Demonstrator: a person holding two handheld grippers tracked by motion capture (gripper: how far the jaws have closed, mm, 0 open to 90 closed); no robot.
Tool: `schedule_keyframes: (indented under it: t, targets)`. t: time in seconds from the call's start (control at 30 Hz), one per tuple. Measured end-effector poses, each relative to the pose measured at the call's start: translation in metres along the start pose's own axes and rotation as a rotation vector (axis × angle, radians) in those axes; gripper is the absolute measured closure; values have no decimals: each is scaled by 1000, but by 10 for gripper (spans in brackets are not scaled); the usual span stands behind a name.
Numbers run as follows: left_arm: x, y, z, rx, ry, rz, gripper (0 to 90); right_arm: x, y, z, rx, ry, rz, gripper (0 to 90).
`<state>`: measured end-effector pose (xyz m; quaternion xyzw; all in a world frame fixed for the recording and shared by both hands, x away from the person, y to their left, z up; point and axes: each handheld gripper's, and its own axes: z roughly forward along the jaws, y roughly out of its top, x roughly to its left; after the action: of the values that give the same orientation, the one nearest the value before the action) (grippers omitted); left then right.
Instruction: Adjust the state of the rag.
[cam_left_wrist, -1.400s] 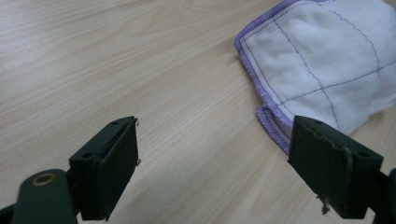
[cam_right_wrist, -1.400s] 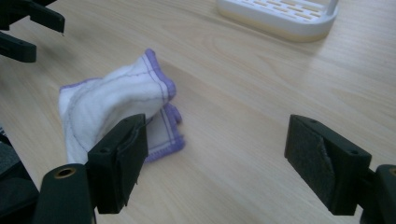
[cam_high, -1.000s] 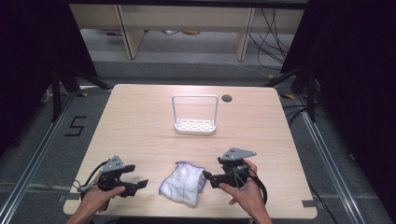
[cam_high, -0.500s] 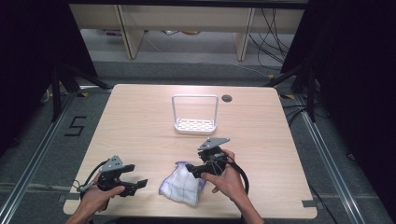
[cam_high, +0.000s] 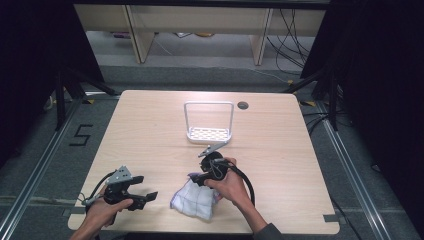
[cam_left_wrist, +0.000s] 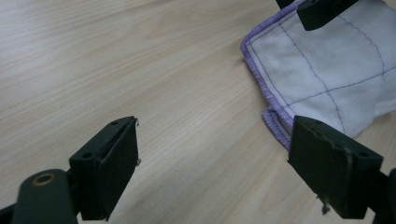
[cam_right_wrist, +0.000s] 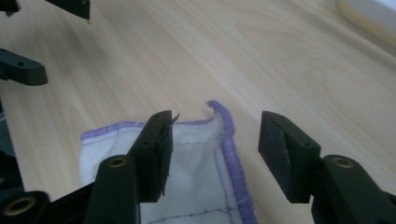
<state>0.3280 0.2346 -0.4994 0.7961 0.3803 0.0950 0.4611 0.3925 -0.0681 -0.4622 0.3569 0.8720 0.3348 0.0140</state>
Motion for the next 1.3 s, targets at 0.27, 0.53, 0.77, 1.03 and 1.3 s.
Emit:
schedule_keyframes:
  t: [0.27,0.53,0.77,1.03,1.3]
  targets:
    - [0,0,0,1,2,3,152,1,-2,0,-22,71,-76,841]
    - [-1,0,-1,-7,7,-5,153,14,10,-51,-164,99,-183,880]
    - [1,0,0,4,5,1,153,19,18,-109,-314,83,-229,881]
    - [-1,1,2,4,10,1,153,0,33,-169,-403,-54,-250,882]
    - [-8,5,14,28,-13,42,163,-27,13,-162,-392,-68,-174,882]
